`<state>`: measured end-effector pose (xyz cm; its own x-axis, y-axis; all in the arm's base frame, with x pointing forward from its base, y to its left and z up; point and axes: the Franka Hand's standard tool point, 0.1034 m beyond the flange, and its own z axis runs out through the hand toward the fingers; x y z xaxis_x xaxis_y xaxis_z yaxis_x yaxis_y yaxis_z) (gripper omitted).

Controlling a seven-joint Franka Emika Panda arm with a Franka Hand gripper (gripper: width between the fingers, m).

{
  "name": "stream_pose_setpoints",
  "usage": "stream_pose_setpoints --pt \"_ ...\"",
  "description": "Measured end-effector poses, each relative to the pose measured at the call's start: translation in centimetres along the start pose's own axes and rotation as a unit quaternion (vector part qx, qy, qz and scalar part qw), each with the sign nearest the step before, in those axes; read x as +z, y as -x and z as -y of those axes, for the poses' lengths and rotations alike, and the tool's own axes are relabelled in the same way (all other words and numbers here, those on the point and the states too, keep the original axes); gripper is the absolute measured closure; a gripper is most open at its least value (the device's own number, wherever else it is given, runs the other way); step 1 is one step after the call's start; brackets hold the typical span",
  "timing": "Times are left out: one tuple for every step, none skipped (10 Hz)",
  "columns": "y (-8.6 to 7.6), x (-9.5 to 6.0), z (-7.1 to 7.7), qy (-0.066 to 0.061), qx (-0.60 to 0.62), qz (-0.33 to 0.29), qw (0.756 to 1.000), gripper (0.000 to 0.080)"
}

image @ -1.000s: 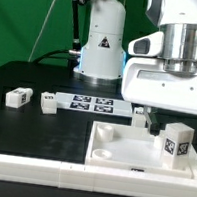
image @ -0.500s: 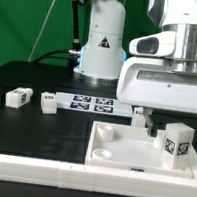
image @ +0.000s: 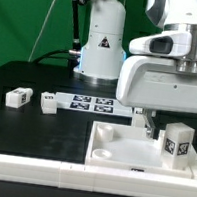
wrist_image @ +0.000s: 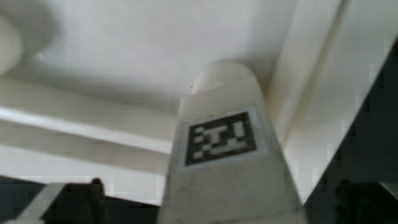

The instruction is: Assemble one leg

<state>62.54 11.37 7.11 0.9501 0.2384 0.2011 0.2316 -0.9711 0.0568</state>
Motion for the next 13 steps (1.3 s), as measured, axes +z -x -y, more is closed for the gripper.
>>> stream_pose_setpoints --pt "0.0 0.0 0.0 0.000 0.009 0.000 1.000 0.0412" --pt "0.0 0.0 0.0 0.000 0.022 0.000 1.000 0.0412" --pt "0.0 0.0 0.0 0.000 0.022 0.000 1.000 0.0508" --pt "0.0 0.0 0.0 -0.001 0.039 0.000 0.999 0.0508" --pt "0.0 0.1 0.2 -0.004 0.114 0.001 0.994 0.0508" --pt "0.1 0.1 0.4 -0.006 0.183 0.002 0.983 0.0508" --pt "0.1 0.0 0.5 -0.007 0.238 0.002 0.971 0.0508" --pt "0.1 0.0 0.4 -0.006 0.290 0.002 0.957 0.0508" --pt "0.2 0.0 0.1 -0.002 0.331 0.005 0.943 0.0508" --pt "0.5 0.1 -0.4 0.002 0.362 0.010 0.932 0.0506" --pt "0.6 0.1 -0.6 0.007 0.416 0.011 0.909 0.0506" --pt "0.9 0.1 -1.2 0.017 0.473 0.014 0.881 0.0499" --pt "1.3 0.1 -2.1 0.026 0.503 0.011 0.864 0.0494"
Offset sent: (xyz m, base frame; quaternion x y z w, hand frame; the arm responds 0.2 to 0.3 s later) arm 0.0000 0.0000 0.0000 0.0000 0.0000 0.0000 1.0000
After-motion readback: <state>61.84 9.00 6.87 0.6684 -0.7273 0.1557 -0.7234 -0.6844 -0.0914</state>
